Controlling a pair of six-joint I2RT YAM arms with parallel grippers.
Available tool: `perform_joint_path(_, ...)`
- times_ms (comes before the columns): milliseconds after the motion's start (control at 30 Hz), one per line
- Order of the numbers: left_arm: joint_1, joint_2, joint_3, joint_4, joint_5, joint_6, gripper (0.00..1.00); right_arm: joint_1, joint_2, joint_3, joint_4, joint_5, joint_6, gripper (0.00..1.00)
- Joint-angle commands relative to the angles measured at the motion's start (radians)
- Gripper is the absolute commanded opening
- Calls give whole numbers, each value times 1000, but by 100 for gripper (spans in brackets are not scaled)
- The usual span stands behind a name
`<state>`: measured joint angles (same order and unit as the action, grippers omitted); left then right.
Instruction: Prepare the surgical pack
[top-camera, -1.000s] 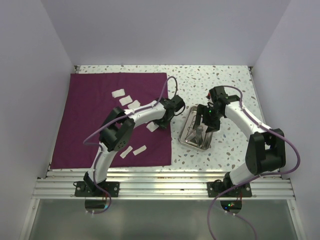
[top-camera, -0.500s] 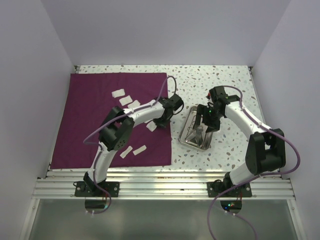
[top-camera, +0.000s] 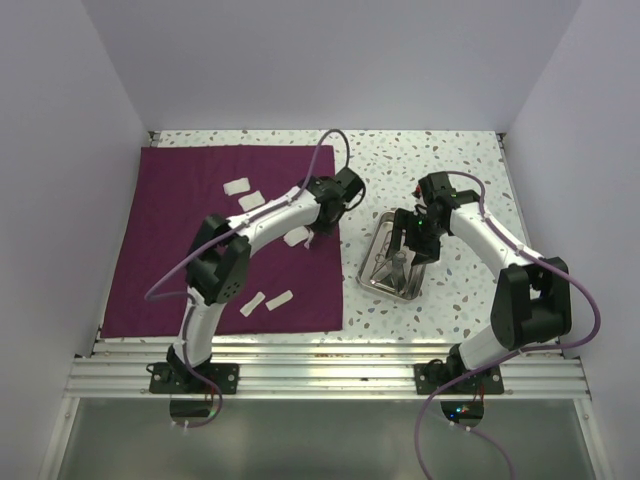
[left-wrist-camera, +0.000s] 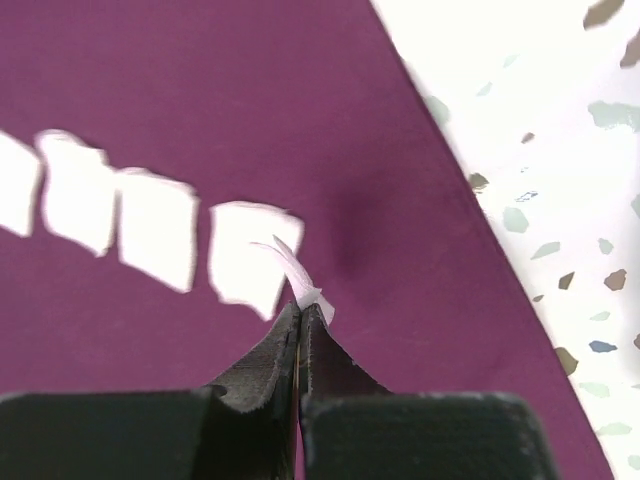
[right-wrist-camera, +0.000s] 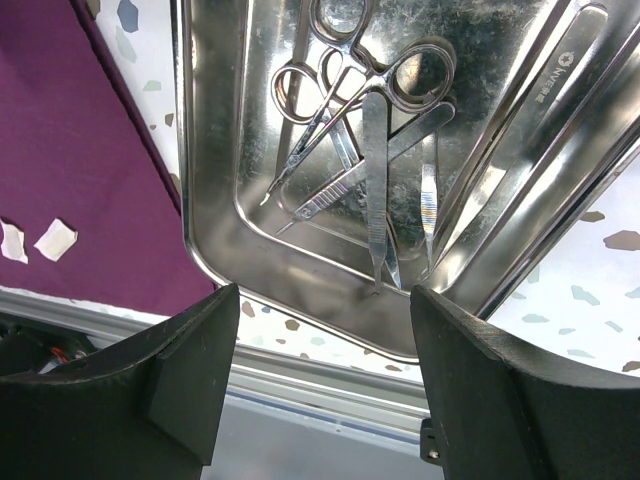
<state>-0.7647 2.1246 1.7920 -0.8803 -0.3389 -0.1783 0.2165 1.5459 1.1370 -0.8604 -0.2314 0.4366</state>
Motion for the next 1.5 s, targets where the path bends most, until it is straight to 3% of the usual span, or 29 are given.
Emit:
perform_joint_path(0,25,-106,26,-20,-109,23,0,-3,-3,18,1,-31,-6,73)
perform_joint_path(267,51,-61,41,-2,-285,108,0,-2,11,30,-11,-32,-7,73)
perform_joint_path(700,54,76,20,29,-249,109,0,-2,23,33,-28,-31,-15,73)
perform_joint_path(1467,-8,129,-13,21,-221,111,0,-3,52,30,-3,-51,-13,73)
